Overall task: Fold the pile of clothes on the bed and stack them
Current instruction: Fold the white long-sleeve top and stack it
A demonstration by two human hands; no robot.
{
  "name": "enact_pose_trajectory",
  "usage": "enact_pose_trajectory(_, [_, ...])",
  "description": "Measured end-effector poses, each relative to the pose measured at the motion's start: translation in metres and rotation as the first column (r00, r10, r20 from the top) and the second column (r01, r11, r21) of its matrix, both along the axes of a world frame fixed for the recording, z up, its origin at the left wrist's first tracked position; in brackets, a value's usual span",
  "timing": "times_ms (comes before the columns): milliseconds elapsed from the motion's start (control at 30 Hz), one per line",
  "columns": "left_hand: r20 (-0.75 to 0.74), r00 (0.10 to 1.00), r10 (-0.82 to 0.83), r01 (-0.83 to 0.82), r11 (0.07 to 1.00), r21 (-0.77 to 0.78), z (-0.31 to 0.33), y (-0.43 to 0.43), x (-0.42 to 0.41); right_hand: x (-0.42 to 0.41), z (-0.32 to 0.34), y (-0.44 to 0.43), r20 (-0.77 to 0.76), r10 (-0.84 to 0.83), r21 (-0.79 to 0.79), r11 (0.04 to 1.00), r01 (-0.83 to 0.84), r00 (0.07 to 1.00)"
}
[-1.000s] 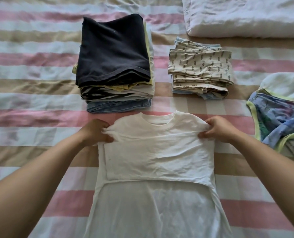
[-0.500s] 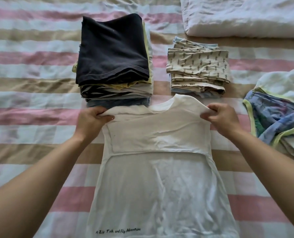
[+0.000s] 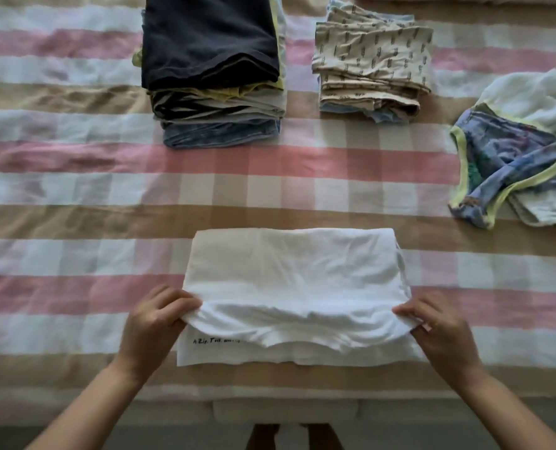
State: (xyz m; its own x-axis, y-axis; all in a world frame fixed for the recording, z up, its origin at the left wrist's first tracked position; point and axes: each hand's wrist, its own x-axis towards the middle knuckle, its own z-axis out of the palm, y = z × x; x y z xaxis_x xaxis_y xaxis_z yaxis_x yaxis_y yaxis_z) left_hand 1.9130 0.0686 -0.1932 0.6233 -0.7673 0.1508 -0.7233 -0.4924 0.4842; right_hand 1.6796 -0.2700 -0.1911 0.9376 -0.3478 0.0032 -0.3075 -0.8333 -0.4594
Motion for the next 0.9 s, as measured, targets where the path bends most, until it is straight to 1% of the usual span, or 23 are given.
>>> enact_pose_trajectory(133, [-0.027, 0.999, 0.039, -0.036, 0.994, 0.106, -0.022, 0.012, -0.021, -0.019, -0.026, 0.01, -0.031, 0.002, -0.051, 0.999, -0.004, 1.0])
enact_pose_trajectory(233, [-0.031, 0.999, 0.021, -0.016, 0.99, 0.14, -0.026, 0.015, -0.025, -0.02, -0.031, 0.01, -0.049, 0.024, -0.086, 0.996, -0.028, 0.999])
enact_pose_trajectory(267, [-0.037, 0.999, 0.038, -0.033, 0.99, 0.14, -0.027, 0.015, -0.028, -0.02, -0.031, 0.01, -0.057, 0.032, -0.079, 0.996, -0.036, 0.998])
enact_pose_trajectory(300, [-0.066, 0.993, 0.097, -0.087, 0.988, 0.131, -0.026, 0.013, -0.034, -0.02, -0.03, 0.011, -0.06, 0.027, -0.059, 0.998, -0.031, 0.998])
enact_pose_trajectory(333, [-0.133, 0.969, 0.209, -0.194, 0.974, 0.114, -0.026, 0.01, -0.042, -0.02, -0.029, 0.014, -0.057, 0.0, -0.029, 1.0, -0.002, 0.998])
enact_pose_trajectory(367, [-0.239, 0.899, 0.367, -0.353, 0.93, 0.101, -0.024, 0.006, -0.052, -0.021, -0.026, 0.018, -0.05, -0.064, 0.015, 0.998, 0.065, 0.997])
enact_pose_trajectory(400, [-0.358, 0.767, 0.533, -0.537, 0.838, 0.099, -0.022, 0.001, -0.061, -0.022, -0.025, 0.025, -0.044, -0.176, 0.081, 0.981, 0.179, 0.983])
enact_pose_trajectory(433, [-0.471, 0.592, 0.654, -0.692, 0.712, 0.118, -0.02, -0.006, -0.069, -0.023, -0.024, 0.032, -0.053, -0.332, 0.168, 0.927, 0.336, 0.942])
enact_pose_trajectory(467, [-0.561, 0.416, 0.716, -0.799, 0.582, 0.15, -0.017, -0.013, -0.075, -0.023, -0.023, 0.04, -0.083, -0.495, 0.264, 0.826, 0.498, 0.865])
enact_pose_trajectory(500, [-0.61, 0.285, 0.739, -0.86, 0.479, 0.179, -0.016, -0.019, -0.079, -0.022, -0.023, 0.048, -0.132, -0.624, 0.336, 0.703, 0.627, 0.77])
enact_pose_trajectory(533, [-0.634, 0.192, 0.749, -0.893, 0.401, 0.202, -0.016, -0.024, -0.081, -0.02, -0.024, 0.055, -0.184, -0.704, 0.369, 0.597, 0.712, 0.686])
enact_pose_trajectory(567, [-0.647, 0.122, 0.752, -0.914, 0.34, 0.222, -0.017, -0.028, -0.082, -0.017, -0.026, 0.062, -0.231, -0.749, 0.371, 0.522, 0.768, 0.621])
enact_pose_trajectory(633, [-0.665, 0.007, 0.747, -0.942, 0.228, 0.246, -0.022, -0.033, -0.084, -0.012, -0.03, 0.069, -0.298, -0.795, 0.36, 0.419, 0.834, 0.528])
enact_pose_trajectory(700, [-0.69, -0.061, 0.721, -0.958, 0.151, 0.243, -0.027, -0.035, -0.084, -0.008, -0.032, 0.072, -0.325, -0.818, 0.361, 0.356, 0.862, 0.474])
enact_pose_trajectory(733, [-0.71, -0.081, 0.699, -0.963, 0.129, 0.236, -0.029, -0.034, -0.084, -0.006, -0.033, 0.072, -0.321, -0.83, 0.363, 0.337, 0.869, 0.457])
enact_pose_trajectory(800, [-0.741, -0.089, 0.666, -0.973, 0.1, 0.208, -0.032, -0.029, -0.085, -0.007, -0.032, 0.07, -0.284, -0.854, 0.356, 0.327, 0.875, 0.435])
enact_pose_trajectory(900, [-0.741, -0.089, 0.665, -0.978, 0.083, 0.192, -0.037, -0.021, -0.088, -0.01, -0.03, 0.069, -0.233, -0.868, 0.316, 0.358, 0.878, 0.438])
